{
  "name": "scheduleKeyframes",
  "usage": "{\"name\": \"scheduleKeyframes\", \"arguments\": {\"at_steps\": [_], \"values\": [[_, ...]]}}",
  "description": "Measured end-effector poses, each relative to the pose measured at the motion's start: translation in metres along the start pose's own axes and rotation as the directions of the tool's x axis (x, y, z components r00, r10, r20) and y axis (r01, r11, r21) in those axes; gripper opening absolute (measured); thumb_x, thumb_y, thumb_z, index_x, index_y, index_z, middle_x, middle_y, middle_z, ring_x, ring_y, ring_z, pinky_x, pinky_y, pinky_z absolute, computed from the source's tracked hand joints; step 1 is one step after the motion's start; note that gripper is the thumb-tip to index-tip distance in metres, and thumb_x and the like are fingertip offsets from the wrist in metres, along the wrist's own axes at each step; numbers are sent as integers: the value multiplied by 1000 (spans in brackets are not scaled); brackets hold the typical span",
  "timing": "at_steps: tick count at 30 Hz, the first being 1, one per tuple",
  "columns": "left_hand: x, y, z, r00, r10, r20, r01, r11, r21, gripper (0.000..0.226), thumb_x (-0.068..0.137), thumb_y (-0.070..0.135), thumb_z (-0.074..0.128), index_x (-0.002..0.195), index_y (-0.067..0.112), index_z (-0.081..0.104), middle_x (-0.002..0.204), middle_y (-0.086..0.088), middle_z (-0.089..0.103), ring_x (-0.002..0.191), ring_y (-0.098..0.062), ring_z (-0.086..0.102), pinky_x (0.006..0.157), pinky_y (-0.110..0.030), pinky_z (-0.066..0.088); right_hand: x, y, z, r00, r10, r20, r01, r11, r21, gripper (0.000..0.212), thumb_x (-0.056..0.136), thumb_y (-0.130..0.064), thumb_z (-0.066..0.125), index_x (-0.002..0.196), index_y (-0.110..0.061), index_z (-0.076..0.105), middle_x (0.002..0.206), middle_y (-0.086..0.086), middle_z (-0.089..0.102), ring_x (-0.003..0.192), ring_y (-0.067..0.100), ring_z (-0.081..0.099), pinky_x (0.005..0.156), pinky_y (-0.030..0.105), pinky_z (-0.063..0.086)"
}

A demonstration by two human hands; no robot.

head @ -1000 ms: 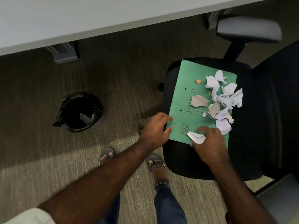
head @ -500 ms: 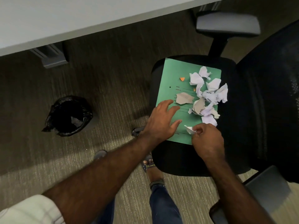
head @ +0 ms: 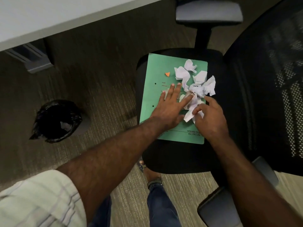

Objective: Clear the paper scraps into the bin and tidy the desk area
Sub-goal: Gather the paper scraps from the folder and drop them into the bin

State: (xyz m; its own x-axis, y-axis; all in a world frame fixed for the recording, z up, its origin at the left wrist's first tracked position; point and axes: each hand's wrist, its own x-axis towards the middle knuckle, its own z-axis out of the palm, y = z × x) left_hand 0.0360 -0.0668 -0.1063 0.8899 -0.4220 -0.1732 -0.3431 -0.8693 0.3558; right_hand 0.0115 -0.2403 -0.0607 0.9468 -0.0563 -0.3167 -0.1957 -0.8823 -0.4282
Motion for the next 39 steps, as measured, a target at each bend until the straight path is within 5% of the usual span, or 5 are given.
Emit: {"name": "scheduleKeyframes", "arguments": {"at_steps": [11,19,25,31,39], "values": [[-2,-5,-4,992,123,31,-126,974,189,51,91,15,69,138,24,52,138,-15,55,127,-35,49,96,-51,45,4,-13,14,995,-7,101,25,982,-185,21,87,-6,75,85,-27,80,144,-2,57,127,25,55,92,29,46],[-15,-12,-13,992,129,4,-128,986,104,37,90,3,67,126,8,63,115,-15,60,113,-31,53,78,-43,55,-2,-19,29,999,-38,37,43,988,-147,16,90,-5,73,93,-18,82,108,-2,68,91,18,64,78,19,38],[-30,-24,-21,996,87,-33,-87,996,-5,30,98,8,59,127,7,64,116,-13,59,116,-29,51,81,-41,54,-11,-36,32,999,-35,32,39,989,-142,17,94,-12,69,100,-20,83,110,0,74,100,22,69,91,32,54],[-54,-48,-32,993,24,-117,-36,995,-98,24,94,8,64,117,4,67,107,-13,60,108,-30,54,75,-44,57,-17,-65,38,999,-49,-4,49,997,-54,16,91,-8,71,96,-19,83,105,-2,75,100,19,68,86,21,43],[-105,-109,-52,973,-47,-225,9,986,-165,27,91,12,69,117,4,69,110,-14,62,109,-30,55,77,-44,55,-22,-133,65,994,-110,23,112,989,-97,14,94,-18,71,102,-22,81,107,-2,75,100,21,68,90,31,52]]}}
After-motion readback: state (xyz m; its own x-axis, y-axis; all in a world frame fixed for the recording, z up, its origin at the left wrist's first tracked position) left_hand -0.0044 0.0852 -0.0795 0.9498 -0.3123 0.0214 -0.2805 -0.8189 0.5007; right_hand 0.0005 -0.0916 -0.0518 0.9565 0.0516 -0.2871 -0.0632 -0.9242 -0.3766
